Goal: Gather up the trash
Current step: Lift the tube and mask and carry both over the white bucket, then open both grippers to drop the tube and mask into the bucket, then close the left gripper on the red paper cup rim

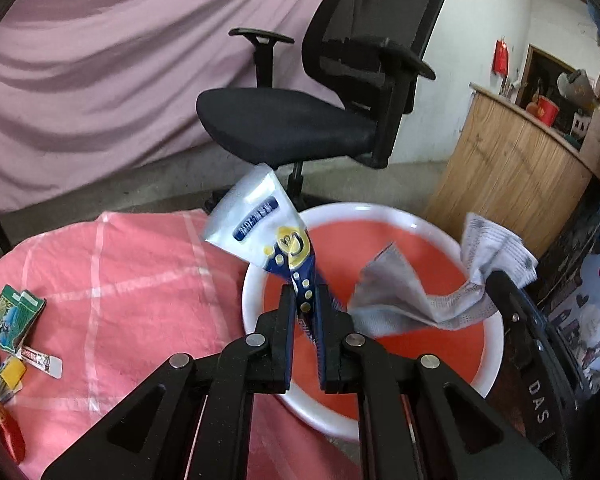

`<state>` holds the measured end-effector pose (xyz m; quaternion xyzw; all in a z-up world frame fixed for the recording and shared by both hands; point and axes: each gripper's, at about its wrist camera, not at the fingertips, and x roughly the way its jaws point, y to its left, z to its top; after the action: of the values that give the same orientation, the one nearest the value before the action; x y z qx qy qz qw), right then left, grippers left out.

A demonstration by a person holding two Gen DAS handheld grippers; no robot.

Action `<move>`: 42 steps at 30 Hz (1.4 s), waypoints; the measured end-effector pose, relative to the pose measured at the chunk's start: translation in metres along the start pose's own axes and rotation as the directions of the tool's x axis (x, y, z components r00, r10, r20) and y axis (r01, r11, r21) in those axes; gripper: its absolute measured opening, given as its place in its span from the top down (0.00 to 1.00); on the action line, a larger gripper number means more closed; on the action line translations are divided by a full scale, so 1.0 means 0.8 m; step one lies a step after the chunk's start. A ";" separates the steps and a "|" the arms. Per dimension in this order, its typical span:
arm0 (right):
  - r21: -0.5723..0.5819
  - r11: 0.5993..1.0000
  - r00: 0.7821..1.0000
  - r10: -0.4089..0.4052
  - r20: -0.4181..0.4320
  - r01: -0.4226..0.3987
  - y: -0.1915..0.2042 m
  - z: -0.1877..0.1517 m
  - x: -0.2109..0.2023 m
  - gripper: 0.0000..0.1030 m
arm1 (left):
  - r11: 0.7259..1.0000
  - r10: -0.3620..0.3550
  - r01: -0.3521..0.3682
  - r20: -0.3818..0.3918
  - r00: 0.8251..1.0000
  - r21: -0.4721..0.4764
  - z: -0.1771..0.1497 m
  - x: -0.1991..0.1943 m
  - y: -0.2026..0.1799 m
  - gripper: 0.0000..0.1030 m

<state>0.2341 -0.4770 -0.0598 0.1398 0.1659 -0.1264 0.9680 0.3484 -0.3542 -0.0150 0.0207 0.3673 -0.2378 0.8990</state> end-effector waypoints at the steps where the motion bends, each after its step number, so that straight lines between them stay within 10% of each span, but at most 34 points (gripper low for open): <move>1: 0.003 1.000 1.000 0.001 -0.006 -0.001 0.002 0.002 0.002 0.91 | 1.000 -0.001 0.001 0.000 1.000 -0.002 -0.002 -0.002 0.001 0.87; 16: -0.028 0.998 0.995 0.067 0.075 -0.065 0.040 0.012 -0.033 0.48 | 0.989 0.118 -0.098 0.185 0.976 -0.112 -0.047 -0.120 0.079 0.55; 22: -0.062 0.986 0.975 0.161 0.155 -0.153 0.076 0.017 -0.069 0.20 | 0.965 0.225 -0.173 0.289 0.930 -0.196 -0.072 -0.188 0.128 0.37; 26: -0.102 0.970 0.949 0.237 0.207 -0.220 0.104 0.016 -0.094 0.03 | 0.943 0.305 -0.227 0.358 0.883 -0.245 -0.095 -0.227 0.157 0.05; 35: -0.262 0.908 0.882 0.393 0.260 -0.327 0.168 0.004 -0.136 0.00 | 0.895 0.438 -0.328 0.456 0.775 -0.303 -0.161 -0.302 0.208 0.03; 42: -0.336 0.873 0.868 0.441 0.228 -0.355 0.203 -0.001 -0.143 0.00 | 0.874 0.482 -0.371 0.454 0.749 -0.315 -0.198 -0.325 0.240 0.03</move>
<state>0.1765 -0.3032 0.0174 0.0107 0.0018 0.0833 0.9965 0.1703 -0.0432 0.0171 -0.0531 0.1188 0.0174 0.9913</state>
